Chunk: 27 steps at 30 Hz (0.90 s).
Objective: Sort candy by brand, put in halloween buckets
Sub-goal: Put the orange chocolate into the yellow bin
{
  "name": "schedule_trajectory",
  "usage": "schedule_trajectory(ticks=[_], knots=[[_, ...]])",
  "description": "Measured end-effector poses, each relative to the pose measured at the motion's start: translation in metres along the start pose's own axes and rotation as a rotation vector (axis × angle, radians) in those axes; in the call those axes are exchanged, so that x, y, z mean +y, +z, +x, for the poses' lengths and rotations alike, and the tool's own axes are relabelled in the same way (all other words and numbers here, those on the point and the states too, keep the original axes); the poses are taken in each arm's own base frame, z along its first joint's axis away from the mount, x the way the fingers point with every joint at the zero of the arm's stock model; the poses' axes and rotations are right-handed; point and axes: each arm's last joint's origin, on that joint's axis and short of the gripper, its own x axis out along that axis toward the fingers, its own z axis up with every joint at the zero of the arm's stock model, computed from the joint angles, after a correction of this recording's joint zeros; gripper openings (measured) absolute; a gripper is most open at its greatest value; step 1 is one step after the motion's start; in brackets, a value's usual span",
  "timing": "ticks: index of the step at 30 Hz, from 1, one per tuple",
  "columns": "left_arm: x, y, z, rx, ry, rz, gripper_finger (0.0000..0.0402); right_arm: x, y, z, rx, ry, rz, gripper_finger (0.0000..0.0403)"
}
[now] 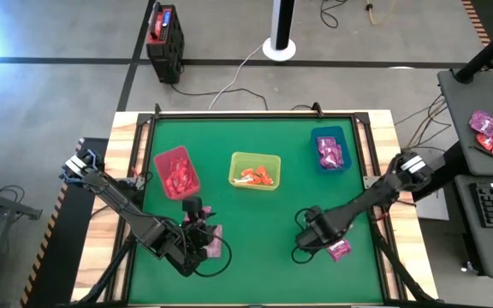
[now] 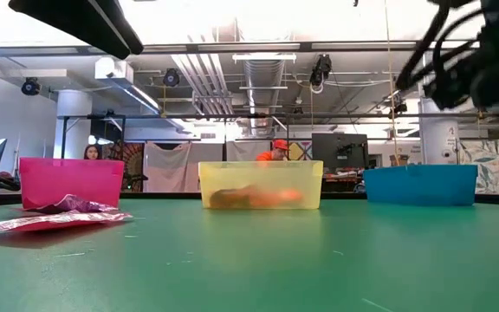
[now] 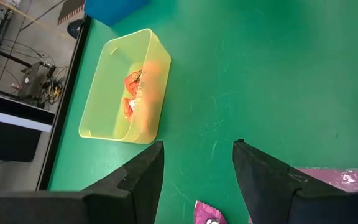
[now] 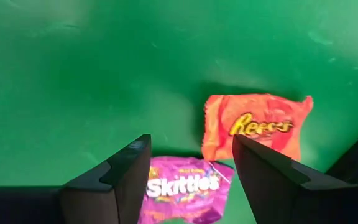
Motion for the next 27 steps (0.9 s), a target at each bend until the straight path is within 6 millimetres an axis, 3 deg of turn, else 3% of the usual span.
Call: schedule_trajectory(ticks=[9,24,27], knots=[[0.001,0.001,0.000,-0.012,0.021,-0.002,0.0175,0.009,0.004,0.027,0.027,-0.130,0.001,0.0201],[0.000,0.001,0.000,-0.013,0.020,0.004,0.0175,0.008,0.008,0.037,0.044,-0.196,-0.059,0.0020],[0.000,0.001,0.000,-0.013,0.020,0.004,0.0175,0.008,0.008,0.036,0.043,-0.189,-0.066,0.0012]])
